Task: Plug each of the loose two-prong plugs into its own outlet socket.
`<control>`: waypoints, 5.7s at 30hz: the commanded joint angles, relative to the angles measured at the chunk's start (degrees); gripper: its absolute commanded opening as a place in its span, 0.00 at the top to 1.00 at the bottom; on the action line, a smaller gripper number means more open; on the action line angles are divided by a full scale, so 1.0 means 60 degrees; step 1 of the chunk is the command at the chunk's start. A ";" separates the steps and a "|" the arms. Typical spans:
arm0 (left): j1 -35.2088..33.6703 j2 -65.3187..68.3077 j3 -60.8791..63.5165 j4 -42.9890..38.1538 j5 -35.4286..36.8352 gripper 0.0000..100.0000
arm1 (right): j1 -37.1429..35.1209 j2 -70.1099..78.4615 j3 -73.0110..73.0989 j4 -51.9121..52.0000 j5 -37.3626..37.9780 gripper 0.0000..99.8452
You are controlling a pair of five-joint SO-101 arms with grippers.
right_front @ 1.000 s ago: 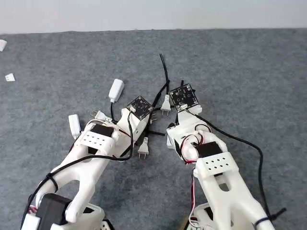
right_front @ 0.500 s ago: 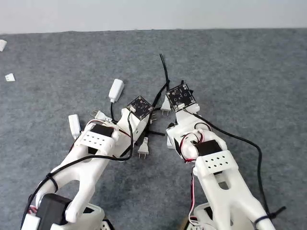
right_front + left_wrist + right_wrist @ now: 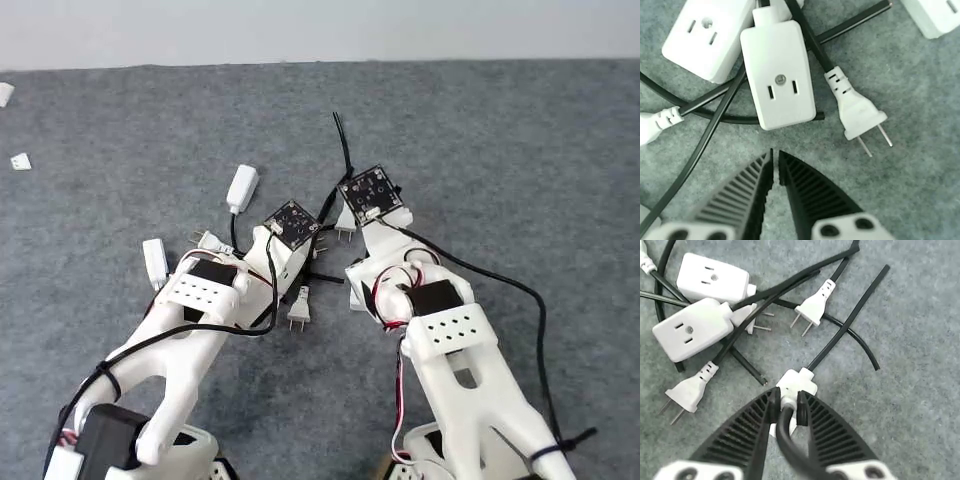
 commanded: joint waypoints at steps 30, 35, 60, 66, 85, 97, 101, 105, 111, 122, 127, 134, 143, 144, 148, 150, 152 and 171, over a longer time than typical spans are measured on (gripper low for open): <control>0.0059 -0.0059 -0.0286 -0.0132 -0.0117 0.99 | 0.0286 0.0066 0.0352 -0.0549 -0.0410 0.99; 0.0059 -0.0059 -0.0286 -0.0147 -0.0117 0.99 | 0.0066 0.0051 0.0337 -0.0198 -0.0425 0.99; 0.0044 -0.0059 -0.0286 -0.0176 -0.0117 0.99 | 0.0125 -0.1619 -0.0821 0.2527 -0.0337 0.99; 0.0044 -0.0059 -0.0286 -0.0176 -0.0117 0.99 | 0.0110 -0.0608 -0.1055 0.2000 -0.0015 0.99; 0.0029 -0.0059 -0.0286 -0.0176 -0.0117 0.99 | 0.0212 0.1810 -0.2300 0.2278 0.0337 0.99; 0.0029 -0.0059 -0.0286 -0.0176 -0.0117 0.99 | 0.0242 0.1868 -0.3136 0.3509 0.0542 0.99; 0.0029 -0.0059 -0.0286 -0.0176 -0.0117 0.99 | 0.0242 0.1883 -0.3121 0.3407 0.0586 0.99; 0.0029 -0.0059 -0.0286 -0.0176 -0.0117 0.99 | 0.0271 0.2088 -0.3165 0.3187 0.0601 0.99; 0.0029 -0.0059 -0.0286 -0.0176 -0.0117 0.99 | 0.0374 0.3245 -0.3590 0.3128 0.0938 0.99; 0.0029 -0.0059 -0.0286 -0.0176 -0.0117 0.99 | 0.0462 0.3597 -0.3780 0.3099 0.0996 0.99; 0.0029 -0.0059 -0.0286 -0.0176 -0.0117 0.99 | 0.0462 0.4154 -0.3780 0.2835 0.0996 0.99; 0.0015 -0.0059 -0.0286 -0.0176 -0.0117 0.99 | 0.0154 0.5927 -0.3795 0.2278 0.0996 0.99; 0.0015 -0.0059 -0.0286 -0.0176 -0.0117 0.99 | -0.0403 0.5927 -0.3868 0.2557 0.0029 0.92; 0.0015 -0.0059 -0.0286 -0.0176 -0.0117 0.99 | -0.0432 0.5853 -0.3868 0.2630 -0.0220 0.87; 0.0015 -0.0059 -0.0286 -0.0176 -0.0117 0.99 | -0.1033 0.5795 -0.3853 0.2703 -0.1172 0.65; 0.0015 -0.0073 -0.0286 -0.0176 -0.0117 0.99 | -0.1414 0.5810 -0.3853 0.2689 -0.1685 0.60; -0.0132 -0.0073 -0.0344 -0.0176 -0.0117 0.99 | -0.1575 0.5810 -0.3853 0.2571 -0.2212 0.61; -0.0396 -0.0059 -0.0535 -0.0205 -0.0103 0.99 | 0.0271 0.6762 -0.5143 0.3480 -0.1919 0.99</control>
